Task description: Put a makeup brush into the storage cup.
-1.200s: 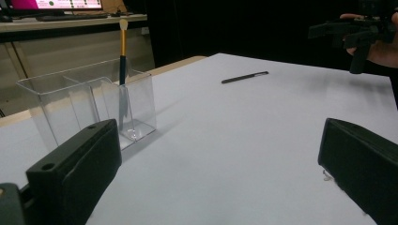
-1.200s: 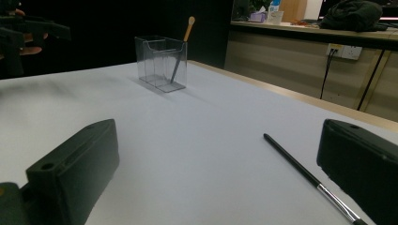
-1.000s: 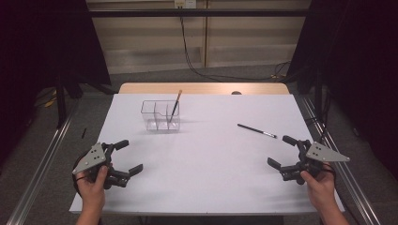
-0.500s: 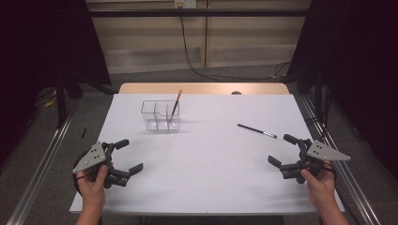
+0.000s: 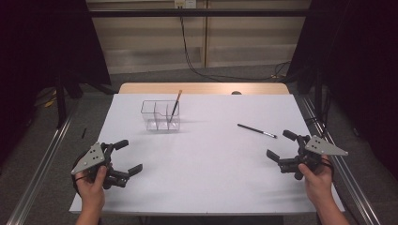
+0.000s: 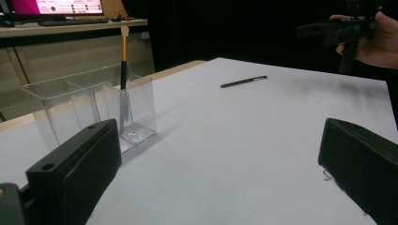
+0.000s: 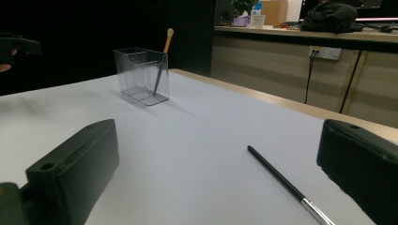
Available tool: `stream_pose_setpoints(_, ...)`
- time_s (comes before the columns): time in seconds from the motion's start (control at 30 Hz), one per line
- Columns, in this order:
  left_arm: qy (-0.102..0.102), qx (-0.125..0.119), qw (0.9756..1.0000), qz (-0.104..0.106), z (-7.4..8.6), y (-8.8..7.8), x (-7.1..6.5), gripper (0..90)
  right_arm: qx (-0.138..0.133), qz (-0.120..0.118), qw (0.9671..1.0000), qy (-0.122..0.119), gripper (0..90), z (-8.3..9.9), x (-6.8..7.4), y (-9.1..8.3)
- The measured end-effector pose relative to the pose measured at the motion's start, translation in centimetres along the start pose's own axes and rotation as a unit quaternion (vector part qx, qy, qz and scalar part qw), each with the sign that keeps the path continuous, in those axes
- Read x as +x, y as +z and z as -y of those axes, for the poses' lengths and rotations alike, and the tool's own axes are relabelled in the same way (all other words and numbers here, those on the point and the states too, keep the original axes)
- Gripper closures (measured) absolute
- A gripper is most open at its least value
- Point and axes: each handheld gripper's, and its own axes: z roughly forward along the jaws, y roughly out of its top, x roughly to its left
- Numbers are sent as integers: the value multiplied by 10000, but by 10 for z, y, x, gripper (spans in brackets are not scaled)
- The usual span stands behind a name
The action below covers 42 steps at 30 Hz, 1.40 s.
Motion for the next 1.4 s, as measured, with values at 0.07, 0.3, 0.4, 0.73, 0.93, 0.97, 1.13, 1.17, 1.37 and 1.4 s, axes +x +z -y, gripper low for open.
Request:
stream_pose_setpoints(0.07, 19, 12, 10000, 8, -1, 0, -1, 0, -16, 43, 10000, 9, 0, -3, -2, 1)
stream_pose_setpoints(0.3, 24, -34, 10000, -6, -1, 0, 0, 0, -40, 175, 9998, 52, 0, -6, -11, 5)
stream_pose_setpoints(0.4, 30, -22, 10000, -10, -2, 1, 0, 0, -30, 241, 9997, 47, 0, -7, -15, 7)
stream_pose_setpoints(0.73, 62, -37, 10000, 23, -3, 3, 0, 0, -14, 454, 9989, 91, 0, -10, -27, 13)
stream_pose_setpoints(0.93, 98, -38, 9999, 34, -3, 4, 1, 0, -15, 561, 9983, 141, 0, -14, -33, 18)
stream_pose_setpoints(0.97, 85, -45, 9999, 38, -3, 4, 1, 0, 0, 572, 9983, 143, 0, -14, -34, 19)
stream_pose_setpoints(1.13, 78, -39, 9999, 51, -4, 5, 0, 0, 11, 623, 9979, 201, 0, -15, -40, 23)
stream_pose_setpoints(1.17, 74, -40, 10000, 48, -4, 5, 0, 0, 15, 650, 9976, 224, 0, -15, -41, 24)
stream_pose_setpoints(1.37, 51, -49, 9999, 78, -4, 6, 0, 0, 99, 695, 9971, 287, 0, -14, -48, 30)
stream_pose_setpoints(1.4, 58, -54, 9999, 76, -4, 6, 0, 0, 130, 693, 9972, 250, 0, -14, -49, 32)
